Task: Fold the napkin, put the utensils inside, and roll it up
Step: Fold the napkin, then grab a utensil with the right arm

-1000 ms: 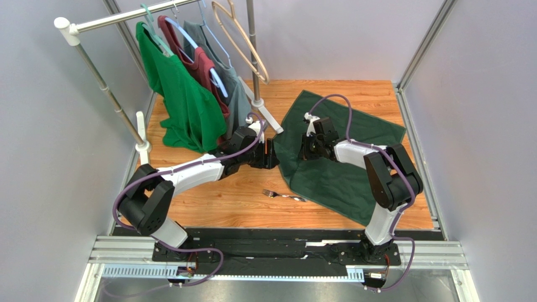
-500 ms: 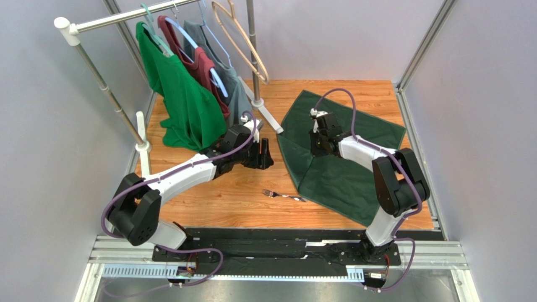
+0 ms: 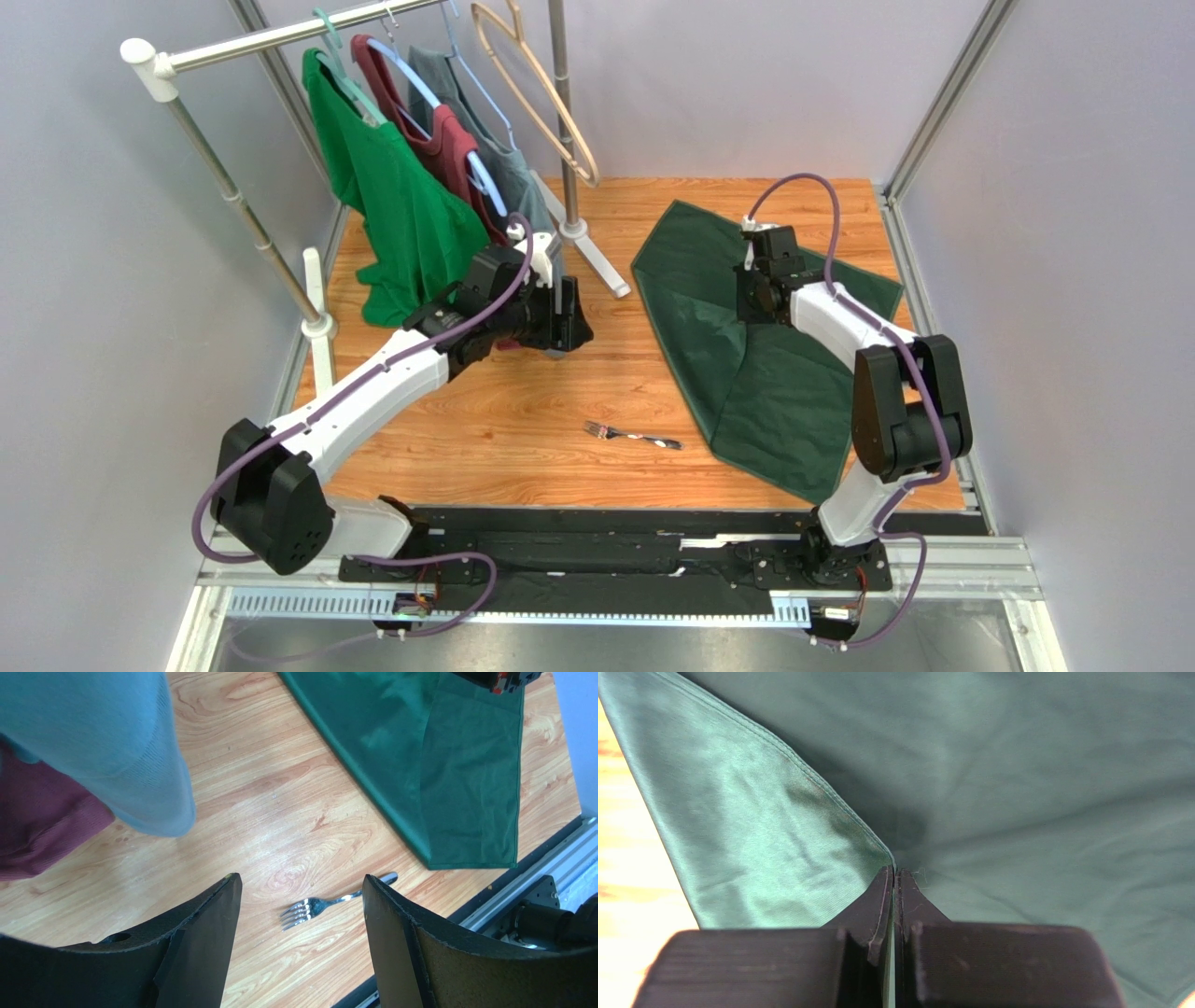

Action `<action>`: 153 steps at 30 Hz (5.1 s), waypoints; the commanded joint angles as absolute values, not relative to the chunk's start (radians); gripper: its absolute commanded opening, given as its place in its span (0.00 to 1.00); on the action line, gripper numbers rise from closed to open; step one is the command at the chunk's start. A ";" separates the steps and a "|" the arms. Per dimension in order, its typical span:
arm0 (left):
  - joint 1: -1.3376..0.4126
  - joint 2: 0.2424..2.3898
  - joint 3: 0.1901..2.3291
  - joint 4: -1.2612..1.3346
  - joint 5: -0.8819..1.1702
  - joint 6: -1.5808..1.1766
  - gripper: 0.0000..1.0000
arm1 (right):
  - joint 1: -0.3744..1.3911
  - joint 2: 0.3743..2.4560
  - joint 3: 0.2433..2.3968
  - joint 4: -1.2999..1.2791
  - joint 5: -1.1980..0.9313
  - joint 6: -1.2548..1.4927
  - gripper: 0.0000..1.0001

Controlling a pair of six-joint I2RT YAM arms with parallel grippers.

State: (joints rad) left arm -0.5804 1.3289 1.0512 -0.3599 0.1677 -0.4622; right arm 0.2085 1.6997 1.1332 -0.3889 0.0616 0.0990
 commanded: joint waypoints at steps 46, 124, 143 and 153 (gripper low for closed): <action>-0.376 1.419 1.193 -0.502 0.318 -0.262 0.74 | -0.216 2.014 1.608 -0.581 0.275 -0.090 0.00; -0.334 1.450 1.195 -0.500 0.362 -0.276 0.74 | -0.313 2.299 1.953 -0.657 0.397 -0.115 0.00; -0.334 1.407 1.187 -0.500 0.356 -0.276 0.76 | -0.275 2.019 1.798 -0.657 0.198 -0.057 0.48; -0.334 1.335 1.169 -0.483 0.347 -0.273 0.76 | 0.139 1.750 1.468 -0.517 0.062 -0.006 0.46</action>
State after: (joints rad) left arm -0.3431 1.4021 1.1797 -0.5175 0.3420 -0.2821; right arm -0.0002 1.8194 1.5360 -0.5892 0.1539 -0.0322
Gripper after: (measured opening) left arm 0.761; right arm 0.464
